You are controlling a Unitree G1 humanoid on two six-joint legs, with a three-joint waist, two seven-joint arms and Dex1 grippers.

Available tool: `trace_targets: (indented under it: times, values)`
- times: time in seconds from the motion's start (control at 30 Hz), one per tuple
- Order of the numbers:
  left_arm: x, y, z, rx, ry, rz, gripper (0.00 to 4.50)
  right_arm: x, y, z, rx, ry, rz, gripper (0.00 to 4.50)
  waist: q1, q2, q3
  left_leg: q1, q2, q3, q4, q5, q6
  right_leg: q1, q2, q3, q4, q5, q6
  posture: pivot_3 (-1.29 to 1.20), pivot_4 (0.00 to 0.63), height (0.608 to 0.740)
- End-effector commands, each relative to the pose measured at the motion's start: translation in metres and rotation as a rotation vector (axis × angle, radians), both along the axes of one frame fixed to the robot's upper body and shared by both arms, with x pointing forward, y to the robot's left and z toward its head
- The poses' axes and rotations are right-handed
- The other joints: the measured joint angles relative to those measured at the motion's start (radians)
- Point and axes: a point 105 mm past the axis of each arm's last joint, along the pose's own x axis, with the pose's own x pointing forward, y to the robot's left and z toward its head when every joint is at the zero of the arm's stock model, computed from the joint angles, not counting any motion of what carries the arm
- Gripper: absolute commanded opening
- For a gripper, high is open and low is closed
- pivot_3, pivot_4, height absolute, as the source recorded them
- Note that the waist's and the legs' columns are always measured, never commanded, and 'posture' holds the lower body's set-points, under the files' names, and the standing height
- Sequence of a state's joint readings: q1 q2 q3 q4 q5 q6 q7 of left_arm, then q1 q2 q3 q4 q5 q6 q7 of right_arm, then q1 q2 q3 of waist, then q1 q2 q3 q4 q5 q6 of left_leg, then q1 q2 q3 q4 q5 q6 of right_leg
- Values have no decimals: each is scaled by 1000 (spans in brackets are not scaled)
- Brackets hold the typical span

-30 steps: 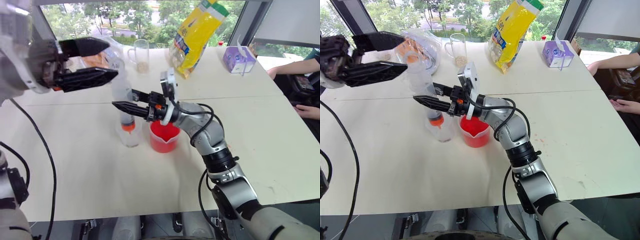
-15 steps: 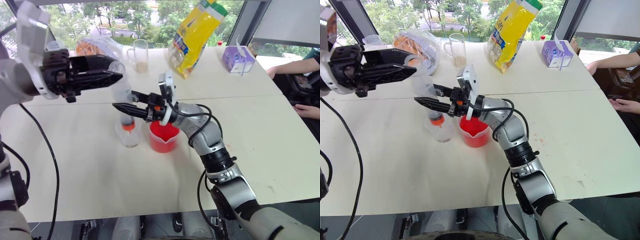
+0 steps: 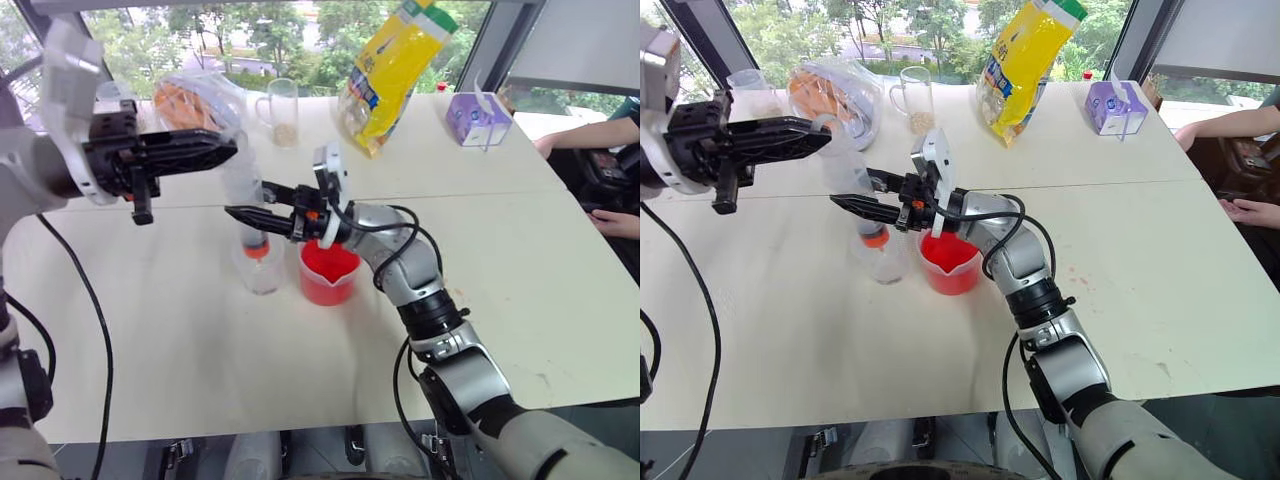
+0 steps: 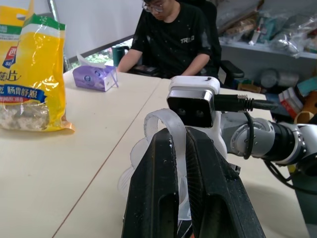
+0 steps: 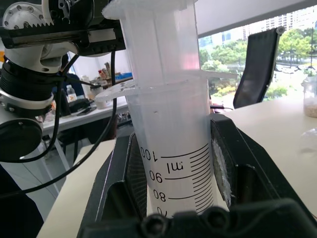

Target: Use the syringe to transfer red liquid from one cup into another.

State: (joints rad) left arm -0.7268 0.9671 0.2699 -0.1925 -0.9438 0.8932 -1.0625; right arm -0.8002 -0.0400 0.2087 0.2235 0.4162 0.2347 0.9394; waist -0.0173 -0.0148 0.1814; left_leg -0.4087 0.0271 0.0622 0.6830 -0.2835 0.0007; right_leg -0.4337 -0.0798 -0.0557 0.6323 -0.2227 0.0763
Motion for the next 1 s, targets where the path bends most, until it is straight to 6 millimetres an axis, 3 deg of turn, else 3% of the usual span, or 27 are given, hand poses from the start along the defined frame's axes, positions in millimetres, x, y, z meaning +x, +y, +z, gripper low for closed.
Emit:
trace_targets:
  times: [0.03,0.53,1.0]
  values:
    - [-3,-4,-8,31,-5,-31,69,2,-6,28,66,-67,-19,1409,0,0,0,0,0,0,0,0,0,0,0,0,0,0,0,0,150,740]
    - [-1,-8,-35,74,43,-35,69,-9,-16,72,157,-126,-16,1409,0,0,0,0,0,0,0,0,0,0,0,0,0,0,0,0,150,740]
    - [-1,-10,-46,95,68,-32,69,-14,-18,85,178,-125,-6,1409,0,0,0,0,0,0,0,0,0,0,0,0,0,0,0,0,150,740]
